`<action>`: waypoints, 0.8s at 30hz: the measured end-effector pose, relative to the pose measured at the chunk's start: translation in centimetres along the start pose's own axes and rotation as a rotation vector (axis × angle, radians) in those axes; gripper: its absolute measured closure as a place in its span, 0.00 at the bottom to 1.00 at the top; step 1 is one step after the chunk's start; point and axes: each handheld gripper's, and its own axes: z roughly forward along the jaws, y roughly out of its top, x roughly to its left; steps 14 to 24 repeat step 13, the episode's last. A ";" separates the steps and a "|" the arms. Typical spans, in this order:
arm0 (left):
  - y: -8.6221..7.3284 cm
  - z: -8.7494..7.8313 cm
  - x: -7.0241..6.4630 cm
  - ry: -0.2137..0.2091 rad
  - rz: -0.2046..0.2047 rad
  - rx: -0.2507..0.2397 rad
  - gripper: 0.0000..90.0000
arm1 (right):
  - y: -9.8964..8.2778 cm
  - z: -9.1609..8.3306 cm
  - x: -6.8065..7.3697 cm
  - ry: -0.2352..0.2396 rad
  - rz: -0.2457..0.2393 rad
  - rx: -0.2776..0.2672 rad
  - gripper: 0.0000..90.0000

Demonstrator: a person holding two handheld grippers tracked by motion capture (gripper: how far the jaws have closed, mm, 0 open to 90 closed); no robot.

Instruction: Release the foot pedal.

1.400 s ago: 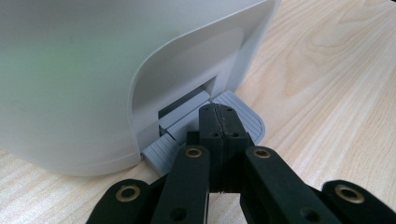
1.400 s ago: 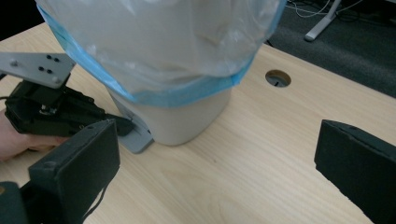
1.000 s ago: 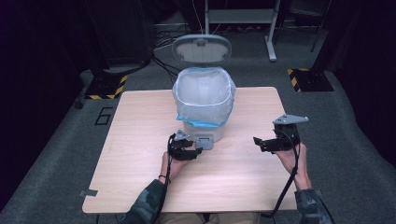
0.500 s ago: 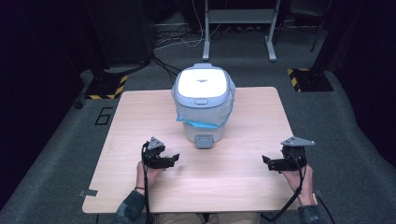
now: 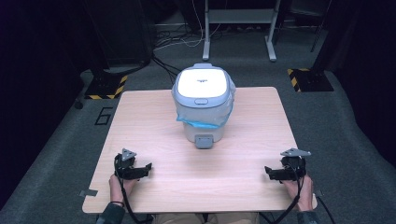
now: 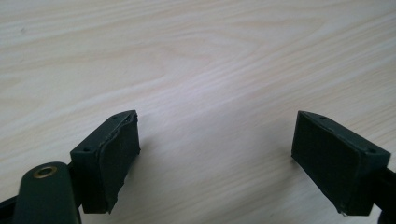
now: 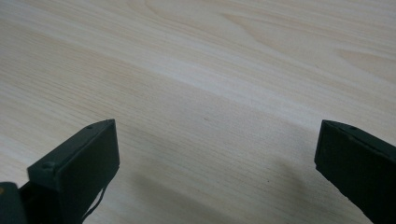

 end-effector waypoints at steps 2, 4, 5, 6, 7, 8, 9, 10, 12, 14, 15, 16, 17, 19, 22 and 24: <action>-0.2 -0.1 0.2 0.005 -0.009 -0.005 0.17 | -0.3 0.3 0.0 -0.007 0.009 0.005 0.00; -0.2 0.0 0.2 0.008 -0.012 -0.012 0.16 | -0.5 0.7 -0.1 -0.022 0.007 0.008 0.00; -0.2 -0.1 0.3 0.010 -0.011 -0.006 0.16 | -0.5 0.7 -0.1 -0.022 0.007 0.008 0.00; -0.2 0.0 0.3 0.011 -0.016 -0.009 0.16 | -0.8 0.9 -0.1 -0.016 0.007 0.001 0.00; -0.2 0.0 0.4 0.018 -0.013 -0.006 0.16 | -0.9 1.0 -0.2 -0.014 0.001 -0.008 0.00; -0.2 0.0 0.4 0.016 -0.019 -0.006 0.16 | -1.0 1.0 -0.2 -0.015 -0.001 -0.016 0.00; -0.2 0.0 0.4 0.016 -0.020 -0.007 0.16 | -1.1 1.0 -0.2 -0.017 -0.001 -0.024 0.00; -0.2 0.0 0.4 0.016 -0.020 -0.007 0.16 | -1.1 1.0 -0.2 -0.016 -0.002 -0.023 0.00; -0.1 0.0 0.4 0.017 -0.020 -0.005 0.16 | -1.1 1.0 -0.2 -0.015 -0.001 -0.024 0.00; -0.1 0.1 0.4 0.019 -0.024 -0.010 0.16 | -1.1 1.0 -0.3 -0.013 -0.004 -0.025 0.00; -0.1 0.1 0.4 0.019 -0.024 -0.010 0.16 | -1.1 1.0 -0.3 -0.013 -0.004 -0.025 0.00; -0.1 0.1 0.4 0.019 -0.024 -0.010 0.16 | -1.1 1.0 -0.3 -0.013 -0.004 -0.025 0.00; -0.1 0.1 0.4 0.019 -0.024 -0.010 0.16 | -1.1 1.0 -0.3 -0.013 -0.004 -0.025 0.00; -0.1 0.1 0.4 0.019 -0.024 -0.010 0.16 | -1.1 1.0 -0.3 -0.013 -0.004 -0.025 0.00; -0.1 0.1 0.4 0.019 -0.024 -0.010 0.16 | -1.1 1.0 -0.3 -0.013 -0.004 -0.025 0.00; -0.1 0.1 0.4 0.019 -0.024 -0.010 0.16 | -1.1 1.0 -0.3 -0.013 -0.004 -0.025 0.00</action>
